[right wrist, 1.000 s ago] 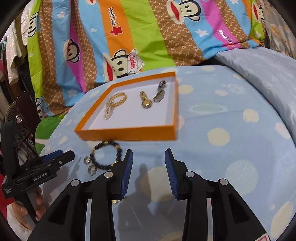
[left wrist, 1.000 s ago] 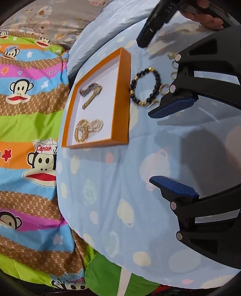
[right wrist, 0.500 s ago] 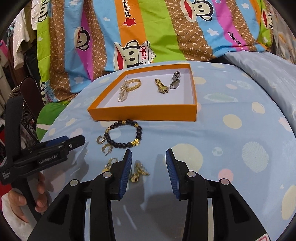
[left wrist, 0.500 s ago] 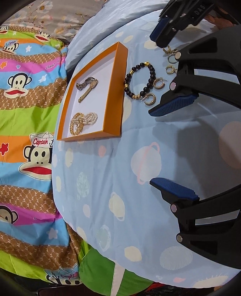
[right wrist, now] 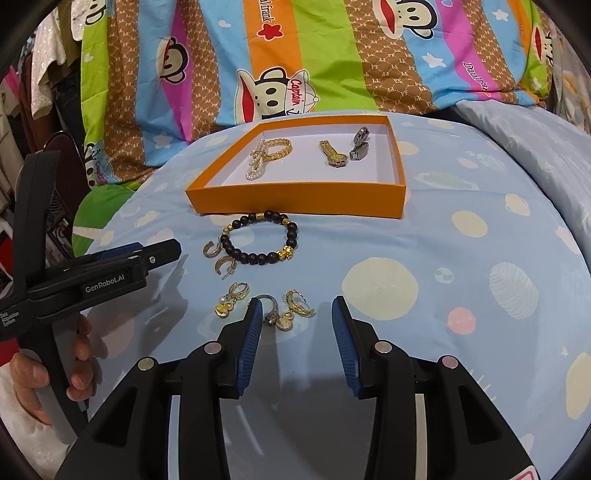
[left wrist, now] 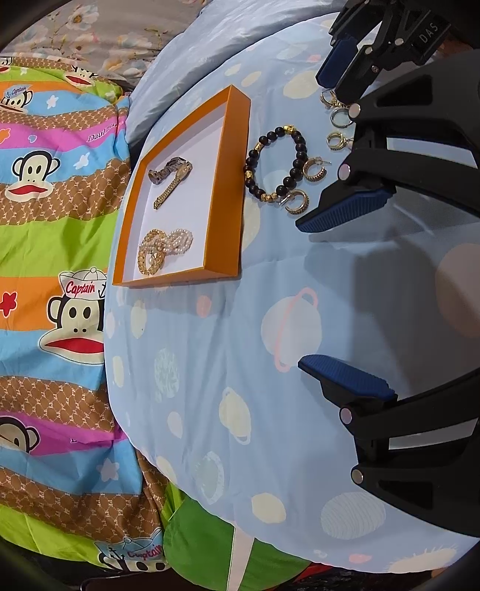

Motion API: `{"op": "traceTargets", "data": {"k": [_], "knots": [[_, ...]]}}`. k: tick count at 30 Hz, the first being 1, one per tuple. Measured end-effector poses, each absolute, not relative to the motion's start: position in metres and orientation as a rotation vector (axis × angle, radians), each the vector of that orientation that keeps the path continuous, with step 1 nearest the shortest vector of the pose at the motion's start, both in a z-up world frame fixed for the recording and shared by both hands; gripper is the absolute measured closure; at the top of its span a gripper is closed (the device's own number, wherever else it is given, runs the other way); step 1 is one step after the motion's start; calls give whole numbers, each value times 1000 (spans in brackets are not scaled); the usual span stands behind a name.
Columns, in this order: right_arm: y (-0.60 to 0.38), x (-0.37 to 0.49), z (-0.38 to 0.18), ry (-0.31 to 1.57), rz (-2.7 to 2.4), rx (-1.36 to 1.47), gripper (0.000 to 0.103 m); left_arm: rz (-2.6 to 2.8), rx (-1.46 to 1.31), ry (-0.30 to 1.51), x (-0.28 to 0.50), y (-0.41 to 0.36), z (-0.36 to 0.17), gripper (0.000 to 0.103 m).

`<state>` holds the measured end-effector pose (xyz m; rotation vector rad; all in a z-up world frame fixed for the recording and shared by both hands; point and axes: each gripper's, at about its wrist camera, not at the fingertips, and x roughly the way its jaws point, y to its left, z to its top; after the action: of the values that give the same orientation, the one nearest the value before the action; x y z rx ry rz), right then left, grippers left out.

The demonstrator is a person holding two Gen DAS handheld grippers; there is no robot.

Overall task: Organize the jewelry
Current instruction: 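Move the right tool to a gold earring and close on it, then close the left tool on a small gold earring while the right tool holds its earring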

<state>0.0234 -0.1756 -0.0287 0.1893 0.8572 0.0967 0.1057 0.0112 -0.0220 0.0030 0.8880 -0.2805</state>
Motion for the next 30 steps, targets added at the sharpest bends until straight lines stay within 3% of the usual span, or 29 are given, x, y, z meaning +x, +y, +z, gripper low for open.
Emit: {"op": "traceTargets", "data": {"k": [13, 30], "knots": [[-183, 29, -32, 863, 87, 262, 99, -291, 12, 883, 105, 8, -21, 36], [-205, 21, -25, 785, 38, 343, 99, -372, 38, 875, 92, -5, -19, 36]]}}
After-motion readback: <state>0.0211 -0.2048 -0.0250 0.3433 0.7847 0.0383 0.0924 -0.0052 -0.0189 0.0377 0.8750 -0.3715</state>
